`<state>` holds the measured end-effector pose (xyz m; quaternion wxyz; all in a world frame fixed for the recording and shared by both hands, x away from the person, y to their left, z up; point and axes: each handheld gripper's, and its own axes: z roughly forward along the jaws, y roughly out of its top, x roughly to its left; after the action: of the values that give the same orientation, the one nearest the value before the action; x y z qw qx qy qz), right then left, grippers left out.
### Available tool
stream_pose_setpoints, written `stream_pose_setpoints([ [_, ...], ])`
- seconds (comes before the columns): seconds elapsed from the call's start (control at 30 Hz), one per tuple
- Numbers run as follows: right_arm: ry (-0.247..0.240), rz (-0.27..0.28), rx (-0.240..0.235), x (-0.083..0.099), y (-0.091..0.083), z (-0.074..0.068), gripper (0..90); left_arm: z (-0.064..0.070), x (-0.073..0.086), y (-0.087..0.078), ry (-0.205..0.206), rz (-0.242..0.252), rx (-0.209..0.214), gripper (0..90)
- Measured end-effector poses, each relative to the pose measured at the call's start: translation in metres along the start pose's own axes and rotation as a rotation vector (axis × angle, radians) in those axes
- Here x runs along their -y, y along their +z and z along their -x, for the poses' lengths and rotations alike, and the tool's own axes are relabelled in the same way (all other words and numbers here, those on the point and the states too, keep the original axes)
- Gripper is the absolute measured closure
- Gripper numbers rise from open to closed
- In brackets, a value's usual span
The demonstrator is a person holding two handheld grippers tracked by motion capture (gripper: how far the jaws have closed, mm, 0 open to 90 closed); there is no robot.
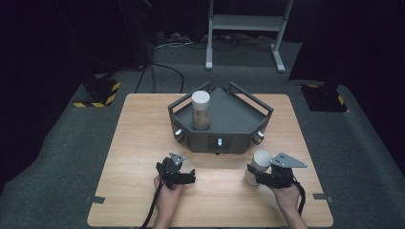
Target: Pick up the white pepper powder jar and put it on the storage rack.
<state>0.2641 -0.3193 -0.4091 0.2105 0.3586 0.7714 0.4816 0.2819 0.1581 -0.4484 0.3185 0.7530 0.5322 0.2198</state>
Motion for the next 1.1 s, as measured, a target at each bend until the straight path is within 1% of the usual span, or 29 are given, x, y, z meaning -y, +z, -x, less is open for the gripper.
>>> stream_pose_setpoints([
  [0.27,-0.001,0.009,-0.008,-0.012,-0.004,0.006,35.0,0.0,0.0,0.0,0.0,0.0,0.0,0.7],
  [0.33,0.001,0.012,-0.015,-0.017,-0.005,0.009,35.0,0.0,0.0,0.0,0.0,0.0,0.0,0.7],
  [0.5,-0.013,0.013,-0.022,-0.029,-0.007,0.013,35.0,0.0,0.0,0.0,0.0,0.0,0.0,0.7],
  [0.57,-0.017,0.013,-0.022,-0.031,-0.007,0.014,35.0,0.0,0.0,0.0,0.0,0.001,0.0,0.7],
  [0.67,-0.036,0.019,-0.003,-0.041,-0.009,0.012,35.0,0.0,0.0,0.0,0.0,0.0,0.0,0.7],
  [0.7,-0.036,0.019,-0.003,-0.041,-0.009,0.012,35.0,0.0,0.0,0.0,0.0,0.0,0.0,0.7],
  [0.83,-0.045,0.021,-0.009,-0.054,-0.01,0.014,35.0,0.0,0.0,0.0,0.0,0.0,0.0,0.7],
  [0.87,-0.048,0.026,-0.018,-0.061,-0.011,0.016,35.0,0.0,0.0,0.0,0.001,0.0,-0.001,0.7],
  [0.9,-0.048,0.026,-0.018,-0.061,-0.011,0.016,35.0,0.0,0.0,0.0,0.001,0.0,-0.001,0.7],
  [1.07,-0.039,0.043,-0.05,-0.082,-0.014,0.023,35.0,0.0,0.0,0.0,0.001,0.0,0.0,0.7],
  [1.1,-0.033,0.046,-0.06,-0.09,-0.015,0.025,35.0,0.0,0.0,0.0,0.001,0.0,0.0,0.7],
])
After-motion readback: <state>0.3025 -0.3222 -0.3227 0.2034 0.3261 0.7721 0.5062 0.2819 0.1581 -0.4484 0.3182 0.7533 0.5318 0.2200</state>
